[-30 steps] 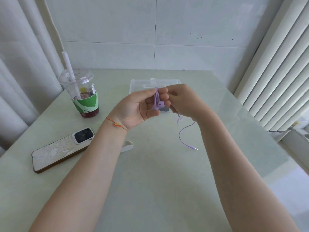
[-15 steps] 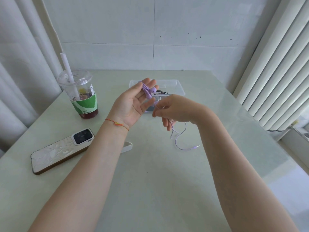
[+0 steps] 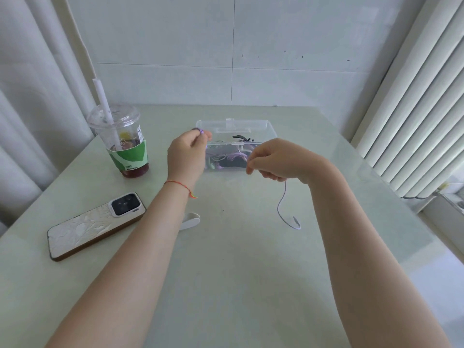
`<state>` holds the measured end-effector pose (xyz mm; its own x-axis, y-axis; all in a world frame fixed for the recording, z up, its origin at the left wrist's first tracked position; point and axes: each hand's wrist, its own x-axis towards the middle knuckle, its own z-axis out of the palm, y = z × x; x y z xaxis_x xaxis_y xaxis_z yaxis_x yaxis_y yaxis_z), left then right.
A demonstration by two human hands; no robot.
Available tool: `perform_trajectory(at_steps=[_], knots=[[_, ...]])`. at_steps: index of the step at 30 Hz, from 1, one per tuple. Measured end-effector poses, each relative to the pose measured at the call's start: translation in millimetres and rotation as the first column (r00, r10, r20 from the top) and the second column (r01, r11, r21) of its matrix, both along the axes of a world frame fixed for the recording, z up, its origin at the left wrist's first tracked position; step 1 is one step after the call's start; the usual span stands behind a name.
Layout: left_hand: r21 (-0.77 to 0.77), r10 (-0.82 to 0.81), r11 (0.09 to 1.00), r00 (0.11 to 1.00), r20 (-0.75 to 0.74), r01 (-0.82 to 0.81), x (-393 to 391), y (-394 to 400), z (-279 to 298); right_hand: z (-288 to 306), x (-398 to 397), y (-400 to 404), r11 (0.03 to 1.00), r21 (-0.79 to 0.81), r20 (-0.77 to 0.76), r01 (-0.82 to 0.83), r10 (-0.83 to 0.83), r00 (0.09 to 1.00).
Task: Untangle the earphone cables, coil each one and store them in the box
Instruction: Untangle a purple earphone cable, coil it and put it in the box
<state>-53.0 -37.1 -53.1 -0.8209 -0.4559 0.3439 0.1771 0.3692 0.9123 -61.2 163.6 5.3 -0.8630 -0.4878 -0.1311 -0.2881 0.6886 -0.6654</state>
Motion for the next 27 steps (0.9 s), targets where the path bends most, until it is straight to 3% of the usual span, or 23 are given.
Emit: perform_trajectory(at_steps=[4, 7, 10, 12, 14, 17, 20, 23, 27], knots=[[-0.133, -0.063, 0.989, 0.996, 0.069, 0.072, 2.9, 1.3, 7.0, 8.1, -2.9, 4.8, 0.934, -0.348, -0.025, 0.085, -0.1, 0.995], [-0.042, -0.298, 0.949, 0.931, 0.21, 0.313, 7.8, 9.2, 11.0, 8.7, -7.0, 2.6, 0.837, -0.515, -0.027, 0.186, -0.233, 0.972], [0.122, -0.529, 0.846, 0.791, 0.308, 0.519, 17.1, 16.5, 19.3, 1.3, -17.6, 2.9, 0.794, -0.516, -0.07, 0.32, -0.411, 0.909], [0.202, -0.589, 0.807, 0.74, 0.325, 0.554, 20.6, 14.7, 22.4, -6.2, -26.3, 9.9, 0.857, -0.317, -0.199, 0.406, -0.478, 0.855], [0.246, -0.593, 0.805, 0.722, 0.356, 0.54, 20.7, 10.8, 21.8, -11.7, -27.5, 14.2, 0.892, -0.07, -0.34, 0.446, -0.442, 0.83], [0.215, -0.56, 0.827, 0.726, 0.399, 0.52, 19.9, 10.5, 19.0, -5.4, -17.8, 3.5, 0.94, -0.148, -0.392, 0.307, -0.34, 0.854], [0.182, -0.555, 0.829, 0.737, 0.387, 0.529, 19.8, 14.0, 18.8, 1.4, -2.4, -14.8, 0.939, -0.316, -0.232, 0.139, -0.219, 0.948], [0.166, -0.513, 0.858, 0.795, 0.323, 0.486, 19.2, 16.0, 22.0, -4.7, 5.7, -25.1, 0.93, -0.36, -0.025, 0.075, -0.09, 0.996], [0.228, -0.252, 0.953, 0.939, 0.234, 0.199, 8.6, 5.8, 19.7, -5.6, -0.4, -15.1, 0.954, -0.277, 0.008, 0.117, -0.12, 0.993]])
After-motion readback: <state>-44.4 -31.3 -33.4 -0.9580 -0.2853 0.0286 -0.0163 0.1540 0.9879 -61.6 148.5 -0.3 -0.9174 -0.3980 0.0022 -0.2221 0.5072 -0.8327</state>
